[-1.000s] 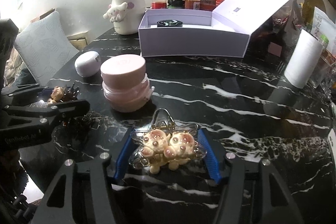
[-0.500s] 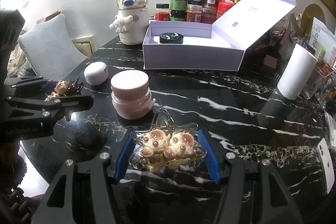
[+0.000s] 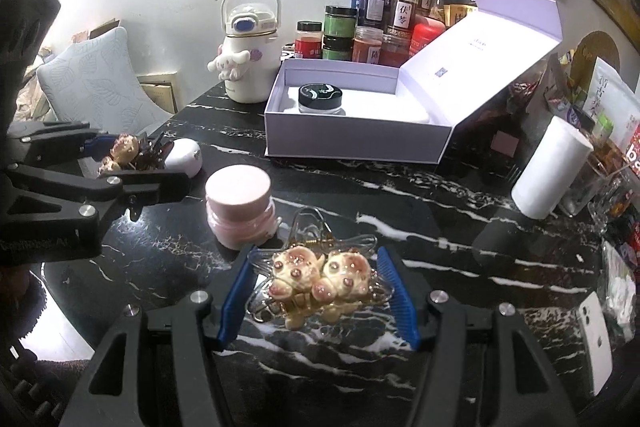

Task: Organize objects
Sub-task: 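Lift both held hair clips and carry them over the lavender box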

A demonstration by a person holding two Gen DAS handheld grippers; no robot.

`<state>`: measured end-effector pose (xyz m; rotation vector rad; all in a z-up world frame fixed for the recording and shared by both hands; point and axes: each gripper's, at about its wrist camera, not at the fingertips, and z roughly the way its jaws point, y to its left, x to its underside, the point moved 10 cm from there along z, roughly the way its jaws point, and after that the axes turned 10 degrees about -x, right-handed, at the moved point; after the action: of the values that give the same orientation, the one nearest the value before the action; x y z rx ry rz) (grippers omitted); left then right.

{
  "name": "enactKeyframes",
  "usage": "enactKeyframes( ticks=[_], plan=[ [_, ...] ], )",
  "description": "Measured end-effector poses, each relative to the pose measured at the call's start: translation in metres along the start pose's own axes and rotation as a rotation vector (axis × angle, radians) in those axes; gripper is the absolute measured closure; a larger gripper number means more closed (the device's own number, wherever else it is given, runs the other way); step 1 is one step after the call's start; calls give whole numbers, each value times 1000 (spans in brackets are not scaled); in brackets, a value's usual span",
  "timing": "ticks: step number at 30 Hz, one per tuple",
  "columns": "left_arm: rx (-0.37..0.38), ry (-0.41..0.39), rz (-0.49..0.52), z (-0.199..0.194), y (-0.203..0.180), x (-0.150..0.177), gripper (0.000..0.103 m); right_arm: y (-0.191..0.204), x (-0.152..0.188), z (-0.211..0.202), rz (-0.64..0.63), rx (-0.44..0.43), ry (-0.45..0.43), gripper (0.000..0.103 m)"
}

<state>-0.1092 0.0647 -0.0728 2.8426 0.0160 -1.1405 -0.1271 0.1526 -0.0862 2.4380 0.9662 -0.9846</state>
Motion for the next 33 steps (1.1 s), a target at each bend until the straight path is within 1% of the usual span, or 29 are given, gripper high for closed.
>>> enactKeyframes(
  ticks=[6, 13, 18, 25, 33],
  plan=[
    [11, -29, 38, -4, -8, -27, 55, -14, -14, -3, -3, 10, -3, 41],
    [22, -36, 84, 4, -16, -54, 55, -32, -34, -4, -38, 28, -14, 41],
    [19, -55, 114, 9, -21, -73, 55, -42, -48, -2, -65, 45, -17, 41],
    [21, -54, 134, 22, -23, -93, 55, -52, -68, 3, -95, 51, -29, 41],
    [32, -42, 146, 41, -24, -110, 55, -63, -84, 18, -94, 45, -33, 41]
  ],
)
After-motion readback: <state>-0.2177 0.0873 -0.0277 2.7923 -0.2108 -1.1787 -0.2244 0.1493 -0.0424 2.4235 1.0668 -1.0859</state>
